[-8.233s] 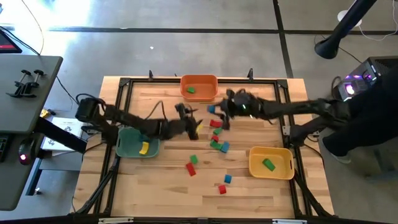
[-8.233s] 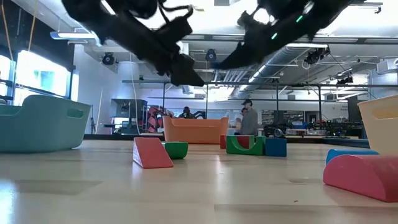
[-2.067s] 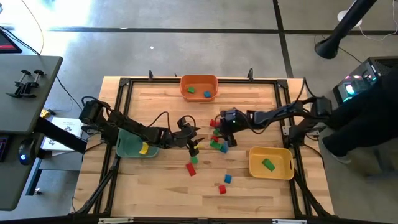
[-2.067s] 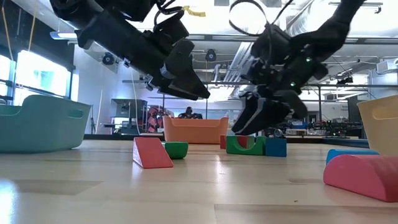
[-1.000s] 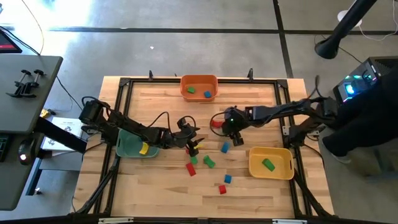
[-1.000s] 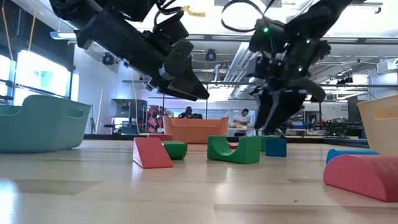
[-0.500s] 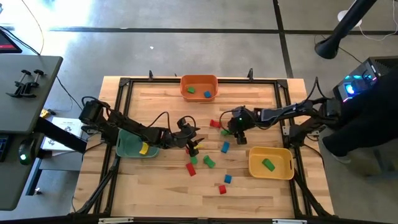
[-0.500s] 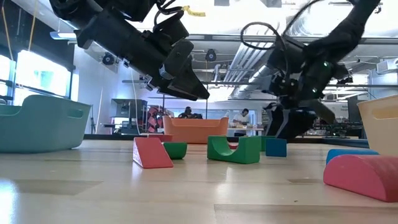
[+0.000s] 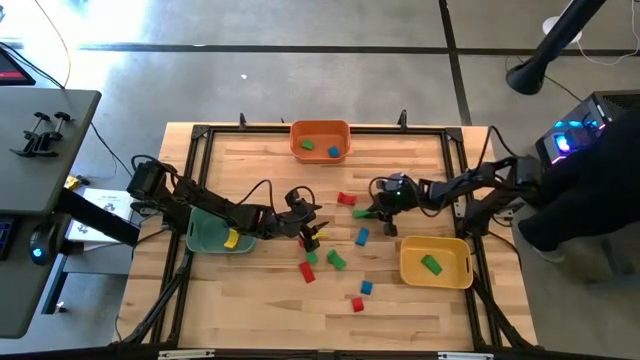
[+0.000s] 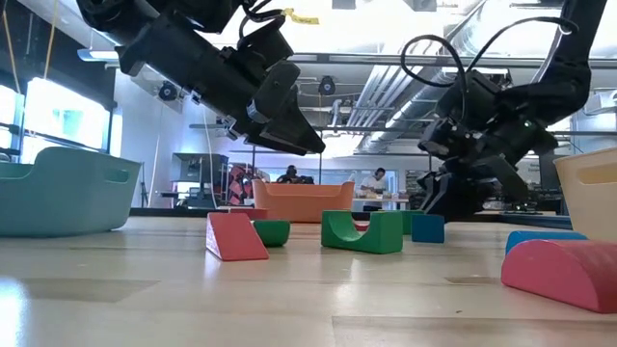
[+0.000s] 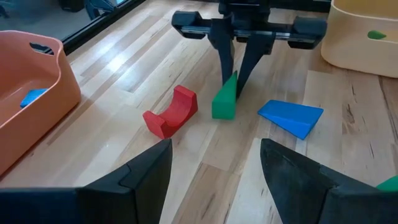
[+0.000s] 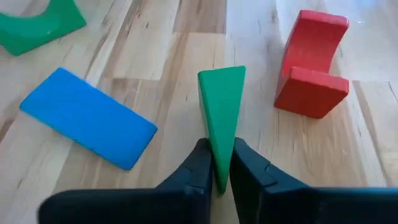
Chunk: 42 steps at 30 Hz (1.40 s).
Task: Sort blocks by size
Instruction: Put the green triangle block into the yellow bin
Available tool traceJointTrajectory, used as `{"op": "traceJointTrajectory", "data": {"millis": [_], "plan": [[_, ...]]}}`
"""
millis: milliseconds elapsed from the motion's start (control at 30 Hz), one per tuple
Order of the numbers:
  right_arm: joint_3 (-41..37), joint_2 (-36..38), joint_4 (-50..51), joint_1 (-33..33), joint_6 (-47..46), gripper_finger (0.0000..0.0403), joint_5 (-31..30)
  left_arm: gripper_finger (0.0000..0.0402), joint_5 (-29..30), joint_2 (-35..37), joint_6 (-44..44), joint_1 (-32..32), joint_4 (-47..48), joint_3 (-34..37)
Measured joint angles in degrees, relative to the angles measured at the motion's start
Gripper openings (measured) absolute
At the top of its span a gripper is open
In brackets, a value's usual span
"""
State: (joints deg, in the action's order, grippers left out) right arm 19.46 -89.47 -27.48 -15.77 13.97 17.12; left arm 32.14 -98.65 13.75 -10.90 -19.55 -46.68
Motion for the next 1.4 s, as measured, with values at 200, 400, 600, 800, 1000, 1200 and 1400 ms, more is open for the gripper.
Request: {"op": "traceJointTrajectory", "data": {"millis": [200, 400, 600, 800, 1000, 1200, 1400], "plan": [[-0.1, 3.7, -1.0, 2.2, -4.4, 0.0026, -5.3, 0.0229, 0.0, 0.0, -0.5, 0.0, 0.0, 0.0], [0.5, 20.1, 13.0, 12.0, -9.1, 0.0026, -13.8, 0.0229, 0.0, 0.0, -0.7, 0.0, 0.3, 0.0], [9.9, 34.9, 46.0, 28.8, -19.4, 0.0026, -28.1, 0.0229, 0.0, 0.0, -0.9, 0.0, 0.3, 0.0], [21.8, 36.7, 70.9, 43.4, -38.6, 0.0026, -32.8, 0.0229, 0.0, 0.0, -0.9, 0.0, 0.2, 0.0], [25.8, 33.3, 80.6, 54.9, -59.5, 0.0026, -26.0, 0.0229, 0.0, 0.0, -0.9, 0.0, 0.2, 0.0], [25.8, 29.0, 82.3, 63.6, -77.9, 0.0026, -20.1, 0.0229, 0.0, 0.0, -0.9, 0.0, 0.2, 0.0], [21.7, 24.8, 77.9, 67.5, -87.5, 0.0026, -19.6, 0.0229, 0.0, 0.0, -0.9, 0.0, 0.1, 0.0]]}}
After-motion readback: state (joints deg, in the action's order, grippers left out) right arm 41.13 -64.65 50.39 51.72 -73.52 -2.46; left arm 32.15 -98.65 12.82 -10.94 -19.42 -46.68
